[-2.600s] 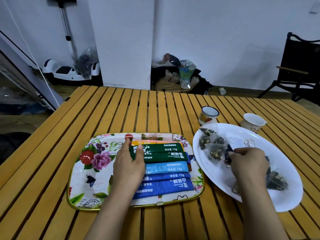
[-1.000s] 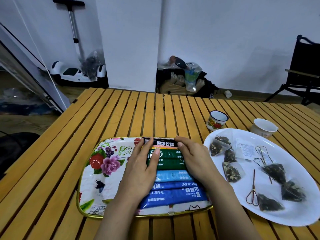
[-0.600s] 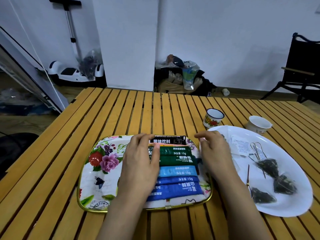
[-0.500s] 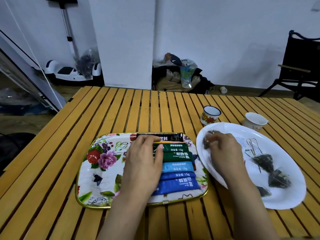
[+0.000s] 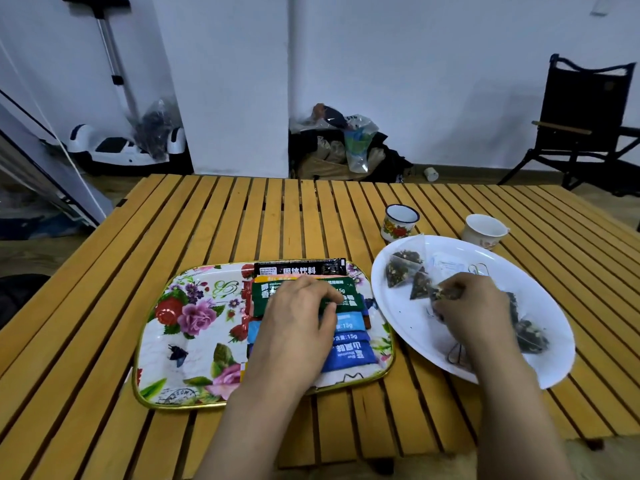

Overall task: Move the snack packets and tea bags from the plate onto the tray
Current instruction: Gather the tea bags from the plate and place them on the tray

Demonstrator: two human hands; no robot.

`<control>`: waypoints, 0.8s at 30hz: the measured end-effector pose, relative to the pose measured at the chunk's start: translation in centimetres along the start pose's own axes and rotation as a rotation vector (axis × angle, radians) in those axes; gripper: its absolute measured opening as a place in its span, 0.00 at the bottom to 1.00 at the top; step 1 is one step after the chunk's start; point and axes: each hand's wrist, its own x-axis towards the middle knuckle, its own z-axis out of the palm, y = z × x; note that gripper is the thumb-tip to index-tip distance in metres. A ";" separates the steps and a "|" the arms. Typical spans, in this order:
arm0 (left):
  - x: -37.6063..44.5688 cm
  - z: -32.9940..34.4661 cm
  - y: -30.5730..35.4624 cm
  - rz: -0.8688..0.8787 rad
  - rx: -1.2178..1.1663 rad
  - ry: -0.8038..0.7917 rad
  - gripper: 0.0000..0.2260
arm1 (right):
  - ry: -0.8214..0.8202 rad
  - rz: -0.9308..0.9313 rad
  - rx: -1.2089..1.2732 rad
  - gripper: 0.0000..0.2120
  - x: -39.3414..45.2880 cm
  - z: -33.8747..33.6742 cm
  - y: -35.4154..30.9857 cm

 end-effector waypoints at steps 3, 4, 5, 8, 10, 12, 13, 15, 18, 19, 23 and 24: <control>0.1 0.4 0.5 0.020 -0.009 -0.006 0.07 | 0.006 0.156 -0.038 0.05 0.3 -2.5 1.7; 0.1 0.6 0.6 0.035 -0.015 -0.011 0.07 | -0.028 0.226 -0.072 0.04 0.4 -3.0 2.2; 0.1 0.8 0.8 0.052 -0.018 -0.017 0.07 | -0.082 0.296 -0.115 0.07 0.4 -3.1 2.5; 0.1 1.6 1.4 0.090 -0.015 -0.044 0.08 | -0.333 0.417 -0.343 0.23 0.4 -2.1 3.2; 0.2 2.2 1.8 0.125 -0.023 -0.065 0.08 | -0.414 0.379 -0.466 0.26 0.2 -1.7 3.2; 0.3 2.7 2.3 0.150 -0.054 -0.083 0.08 | -0.415 0.361 -0.466 0.22 0.5 -1.6 3.0; 0.6 3.0 2.8 0.160 -0.064 -0.089 0.08 | -0.399 0.365 -0.433 0.19 0.7 -1.5 3.1; 1.7 3.6 3.7 0.179 -0.044 -0.104 0.10 | -0.327 0.392 -0.311 0.13 1.3 -1.2 3.5; 5.0 5.3 5.4 0.263 0.080 -0.147 0.15 | -0.184 0.388 -0.131 0.07 1.7 -1.2 4.2; 6.4 5.9 6.0 0.291 0.125 -0.170 0.17 | -0.132 0.368 -0.087 0.08 1.7 -1.4 4.5; 10.5 8.6 7.1 0.371 0.315 -0.329 0.32 | 0.120 0.272 -0.024 0.09 1.6 -2.5 4.9; 11.0 9.3 7.2 0.370 0.349 -0.395 0.35 | 0.166 0.248 -0.023 0.10 1.7 -2.5 5.0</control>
